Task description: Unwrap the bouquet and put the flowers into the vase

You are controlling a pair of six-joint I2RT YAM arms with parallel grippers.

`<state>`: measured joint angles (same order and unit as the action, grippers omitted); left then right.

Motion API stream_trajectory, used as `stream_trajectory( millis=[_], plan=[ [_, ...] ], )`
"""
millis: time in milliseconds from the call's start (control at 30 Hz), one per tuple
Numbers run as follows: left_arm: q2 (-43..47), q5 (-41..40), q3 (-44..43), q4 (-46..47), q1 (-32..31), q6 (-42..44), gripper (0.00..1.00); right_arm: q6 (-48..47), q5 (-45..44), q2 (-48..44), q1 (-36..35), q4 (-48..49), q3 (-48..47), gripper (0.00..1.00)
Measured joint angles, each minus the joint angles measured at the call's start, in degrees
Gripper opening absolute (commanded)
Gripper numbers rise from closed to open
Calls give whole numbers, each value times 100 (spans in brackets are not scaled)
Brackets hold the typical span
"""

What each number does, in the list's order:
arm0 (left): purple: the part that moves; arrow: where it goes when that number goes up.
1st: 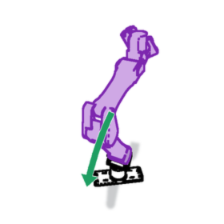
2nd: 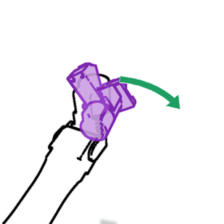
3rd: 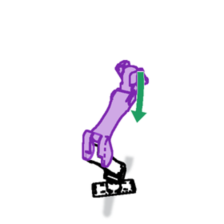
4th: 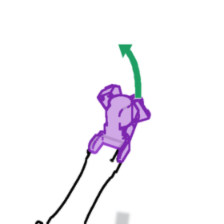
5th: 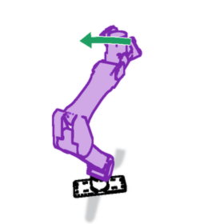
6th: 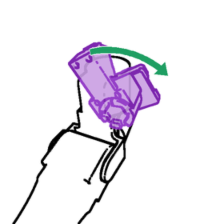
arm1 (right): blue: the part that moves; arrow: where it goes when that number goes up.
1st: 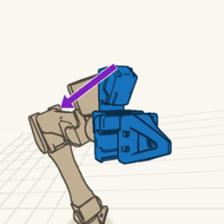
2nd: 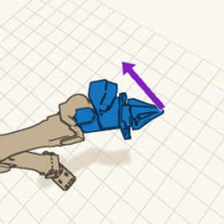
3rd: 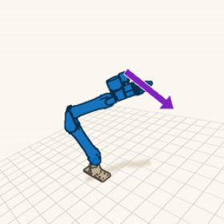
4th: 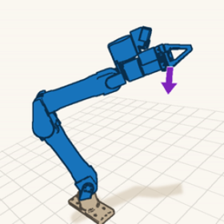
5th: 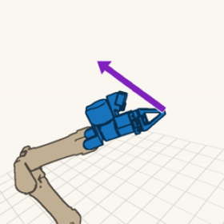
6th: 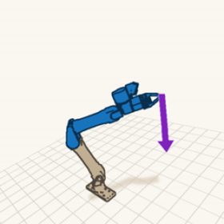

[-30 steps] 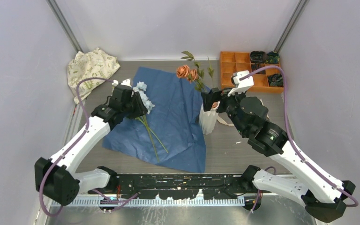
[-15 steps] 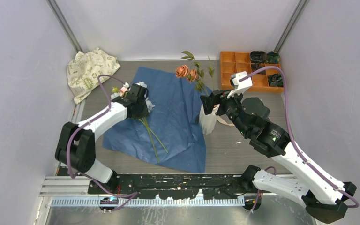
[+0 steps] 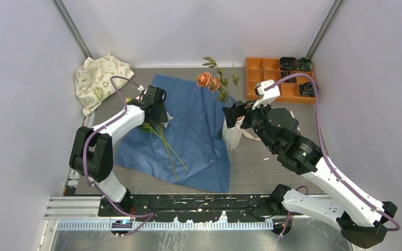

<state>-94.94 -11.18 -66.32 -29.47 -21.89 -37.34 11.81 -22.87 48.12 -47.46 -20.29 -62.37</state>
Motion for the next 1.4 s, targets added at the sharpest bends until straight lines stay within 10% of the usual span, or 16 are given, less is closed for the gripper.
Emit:
stream_trajectory(
  millis=[833, 1400],
  plan=[
    [-968, 557, -461, 61, 713, -87, 37, -111, -232, 94, 0, -7, 81, 95],
    [-1434, 1023, -1069, 151, 713, -101, 5, -39, -291, -166, 0, -37, 225, 95]
  ],
)
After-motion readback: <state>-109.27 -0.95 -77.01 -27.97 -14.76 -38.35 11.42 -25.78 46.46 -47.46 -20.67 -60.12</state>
